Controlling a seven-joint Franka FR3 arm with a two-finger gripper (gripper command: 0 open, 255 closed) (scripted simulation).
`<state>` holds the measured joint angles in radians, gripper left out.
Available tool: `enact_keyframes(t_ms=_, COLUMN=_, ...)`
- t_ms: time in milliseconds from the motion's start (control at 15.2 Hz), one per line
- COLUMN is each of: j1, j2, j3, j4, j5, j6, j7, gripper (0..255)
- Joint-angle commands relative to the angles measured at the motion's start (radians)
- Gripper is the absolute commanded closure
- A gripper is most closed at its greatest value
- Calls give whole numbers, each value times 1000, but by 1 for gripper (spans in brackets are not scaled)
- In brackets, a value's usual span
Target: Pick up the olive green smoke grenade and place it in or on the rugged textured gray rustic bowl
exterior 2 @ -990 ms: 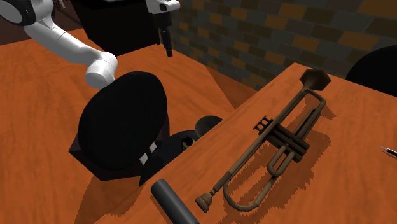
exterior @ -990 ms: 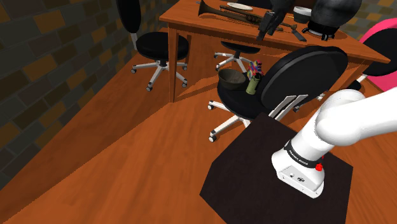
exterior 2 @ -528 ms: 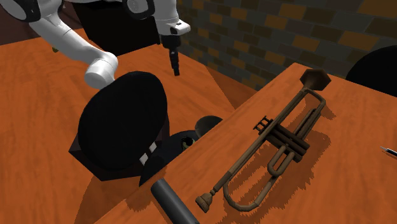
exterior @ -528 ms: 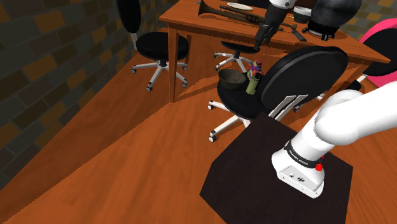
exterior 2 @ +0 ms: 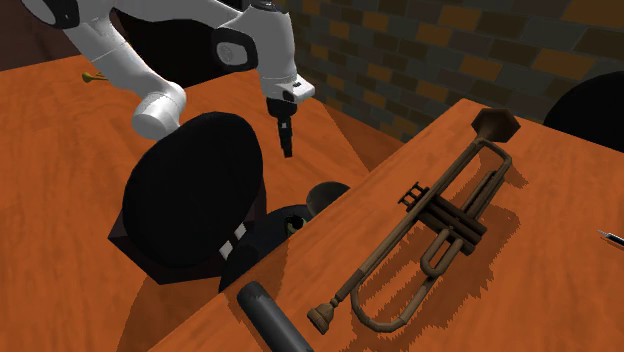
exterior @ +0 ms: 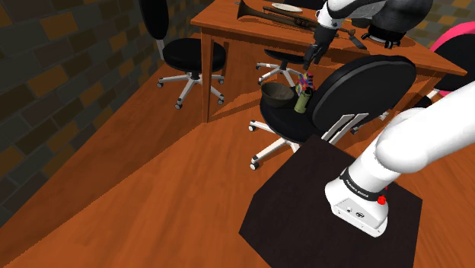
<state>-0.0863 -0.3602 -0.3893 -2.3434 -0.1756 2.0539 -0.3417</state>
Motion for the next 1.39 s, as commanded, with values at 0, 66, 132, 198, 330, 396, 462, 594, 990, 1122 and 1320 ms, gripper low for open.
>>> enact_keyframes(t_ms=0, j1=-3, j2=63, j3=-35, j4=8, j5=16, j6=44, j7=-37, gripper=0)
enact_keyframes(t_ms=66, j1=-4, j2=97, j3=-53, j4=18, j5=27, j6=62, j7=-59, gripper=0)
enact_keyframes(t_ms=132, j1=-6, j2=132, j3=-71, j4=29, j5=41, j6=79, j7=-82, gripper=0)
enact_keyframes(t_ms=198, j1=-7, j2=168, j3=-88, j4=41, j5=56, j6=95, j7=-106, gripper=0)
enact_keyframes(t_ms=330, j1=-12, j2=243, j3=-118, j4=69, j5=94, j6=125, j7=-157, gripper=0)
enact_keyframes(t_ms=396, j1=-16, j2=282, j3=-132, j4=85, j5=116, j6=139, j7=-184, gripper=0)
enact_keyframes(t_ms=462, j1=-20, j2=322, j3=-144, j4=101, j5=140, j6=151, j7=-212, gripper=0)
enact_keyframes(t_ms=594, j1=-35, j2=404, j3=-161, j4=138, j5=193, j6=172, j7=-269, gripper=0)
enact_keyframes(t_ms=990, j1=-106, j2=620, j3=-163, j4=246, j5=338, j6=210, j7=-411, gripper=0)
enact_keyframes(t_ms=1122, j1=-110, j2=638, j3=-157, j4=238, j5=352, j6=233, j7=-420, gripper=0)
enact_keyframes(t_ms=1320, j1=-118, j2=665, j3=-147, j4=227, j5=373, j6=267, j7=-434, gripper=0)
